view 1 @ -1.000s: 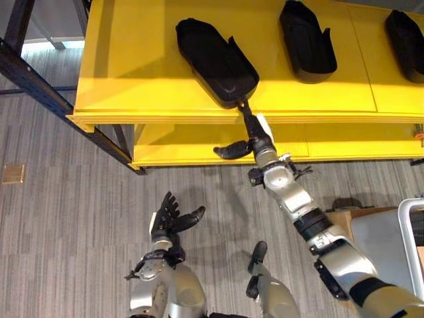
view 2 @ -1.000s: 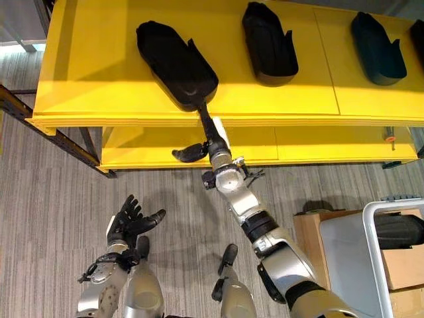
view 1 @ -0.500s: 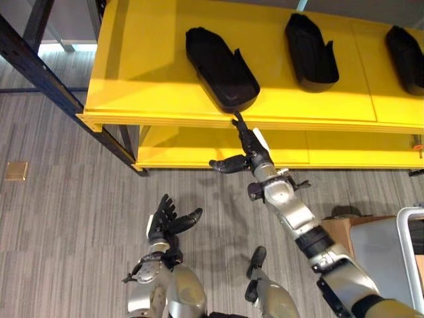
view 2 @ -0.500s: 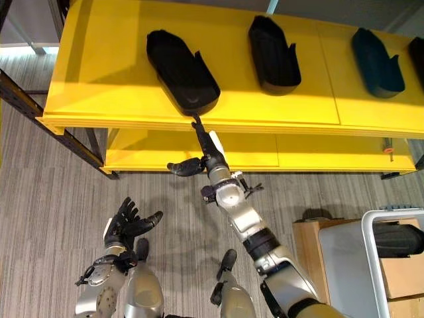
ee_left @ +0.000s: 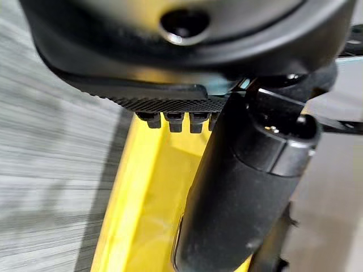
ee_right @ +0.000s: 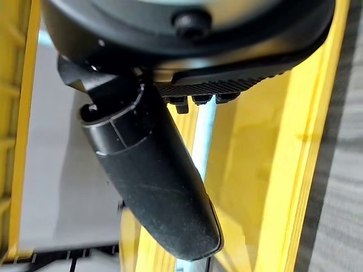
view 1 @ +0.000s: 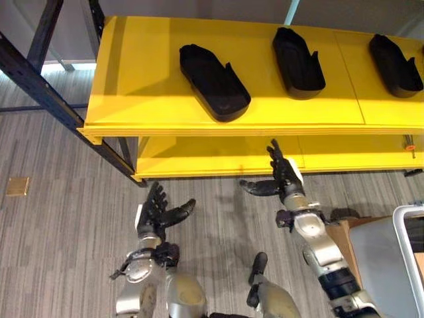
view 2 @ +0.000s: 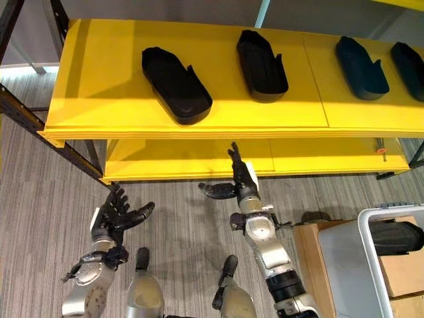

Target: Move parts from the plastic box to the shelf.

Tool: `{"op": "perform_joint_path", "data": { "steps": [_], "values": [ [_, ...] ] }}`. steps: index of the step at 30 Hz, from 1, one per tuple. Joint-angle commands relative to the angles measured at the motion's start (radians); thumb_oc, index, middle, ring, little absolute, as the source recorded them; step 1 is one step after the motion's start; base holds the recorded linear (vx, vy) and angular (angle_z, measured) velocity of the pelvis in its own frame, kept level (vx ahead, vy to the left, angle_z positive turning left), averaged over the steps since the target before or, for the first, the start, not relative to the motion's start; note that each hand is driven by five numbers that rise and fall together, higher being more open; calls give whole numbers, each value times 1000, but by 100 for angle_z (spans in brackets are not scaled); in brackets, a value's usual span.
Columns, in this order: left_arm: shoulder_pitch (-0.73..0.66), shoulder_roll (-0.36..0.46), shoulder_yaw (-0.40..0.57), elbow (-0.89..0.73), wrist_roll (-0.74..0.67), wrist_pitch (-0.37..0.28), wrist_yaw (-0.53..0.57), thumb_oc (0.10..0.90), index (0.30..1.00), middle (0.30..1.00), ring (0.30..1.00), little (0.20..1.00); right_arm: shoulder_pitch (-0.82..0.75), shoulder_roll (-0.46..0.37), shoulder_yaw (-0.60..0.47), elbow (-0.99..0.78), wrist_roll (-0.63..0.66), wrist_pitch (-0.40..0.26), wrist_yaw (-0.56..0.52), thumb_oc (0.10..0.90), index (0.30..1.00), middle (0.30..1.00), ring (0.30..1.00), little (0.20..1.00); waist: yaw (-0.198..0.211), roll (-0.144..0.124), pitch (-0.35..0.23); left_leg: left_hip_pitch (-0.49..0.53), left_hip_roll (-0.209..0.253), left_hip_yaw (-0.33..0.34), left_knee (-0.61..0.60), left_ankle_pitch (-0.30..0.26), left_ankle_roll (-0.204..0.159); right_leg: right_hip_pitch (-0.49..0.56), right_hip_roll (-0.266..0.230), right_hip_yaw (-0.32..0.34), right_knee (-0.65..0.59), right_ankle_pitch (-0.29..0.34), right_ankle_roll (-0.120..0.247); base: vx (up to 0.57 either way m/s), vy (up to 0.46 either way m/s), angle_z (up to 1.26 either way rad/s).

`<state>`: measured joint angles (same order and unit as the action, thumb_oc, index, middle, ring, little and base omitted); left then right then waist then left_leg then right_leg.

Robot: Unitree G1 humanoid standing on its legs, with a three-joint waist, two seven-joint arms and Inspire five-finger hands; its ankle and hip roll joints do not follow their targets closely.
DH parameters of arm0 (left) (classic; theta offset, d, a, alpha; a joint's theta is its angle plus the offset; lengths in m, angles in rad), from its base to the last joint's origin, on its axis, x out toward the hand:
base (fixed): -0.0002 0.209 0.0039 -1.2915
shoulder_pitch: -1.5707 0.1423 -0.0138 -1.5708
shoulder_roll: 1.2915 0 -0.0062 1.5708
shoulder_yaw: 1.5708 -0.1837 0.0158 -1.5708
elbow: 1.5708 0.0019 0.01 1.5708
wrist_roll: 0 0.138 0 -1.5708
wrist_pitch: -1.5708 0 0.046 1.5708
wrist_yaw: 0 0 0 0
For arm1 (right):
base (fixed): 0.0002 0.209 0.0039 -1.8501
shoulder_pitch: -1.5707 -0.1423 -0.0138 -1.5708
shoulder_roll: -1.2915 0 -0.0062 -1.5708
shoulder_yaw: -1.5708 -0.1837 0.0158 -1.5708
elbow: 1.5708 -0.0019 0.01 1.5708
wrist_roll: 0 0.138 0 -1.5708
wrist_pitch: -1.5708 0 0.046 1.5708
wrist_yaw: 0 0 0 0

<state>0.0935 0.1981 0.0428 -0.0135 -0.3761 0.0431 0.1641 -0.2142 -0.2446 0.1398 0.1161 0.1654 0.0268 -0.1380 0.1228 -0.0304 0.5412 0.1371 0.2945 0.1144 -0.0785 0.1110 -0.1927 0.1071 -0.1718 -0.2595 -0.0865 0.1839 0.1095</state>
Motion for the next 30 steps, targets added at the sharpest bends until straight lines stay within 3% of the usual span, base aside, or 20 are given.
{"op": "perform_joint_path", "data": {
  "steps": [1, 14, 30],
  "values": [
    [-17, 5, 10, -140, 43, -99, -5, 900, 1000, 1000, 1000, 1000, -73, -24, -64, -213, 2, -117, 15, 900, 1000, 1000, 1000, 1000, -36, 7, -57, 72, -28, 49, -9, -21, 69, 103, -61, 4, 28, -30, -55, 0, 0, 0],
    [-282, 26, 2, -39, 75, -149, 73, 900, 1000, 1000, 1000, 1000, -1, 37, -138, -214, 11, -126, 16, 900, 1000, 1000, 1000, 1000, -95, 17, -86, 97, -29, 55, -9, -32, 65, 107, -55, 16, 24, -32, -59, 6, -2, -1],
    [-662, 128, 49, 348, 150, -185, 275, 900, 1000, 1000, 1000, 1000, -9, 89, -145, -191, -31, -133, -16, 900, 1000, 1000, 1000, 1000, -145, -3, -90, 113, -32, 65, -9, -42, 57, 108, -52, 20, 14, -33, -63, 10, -6, -2]
  ]
}}
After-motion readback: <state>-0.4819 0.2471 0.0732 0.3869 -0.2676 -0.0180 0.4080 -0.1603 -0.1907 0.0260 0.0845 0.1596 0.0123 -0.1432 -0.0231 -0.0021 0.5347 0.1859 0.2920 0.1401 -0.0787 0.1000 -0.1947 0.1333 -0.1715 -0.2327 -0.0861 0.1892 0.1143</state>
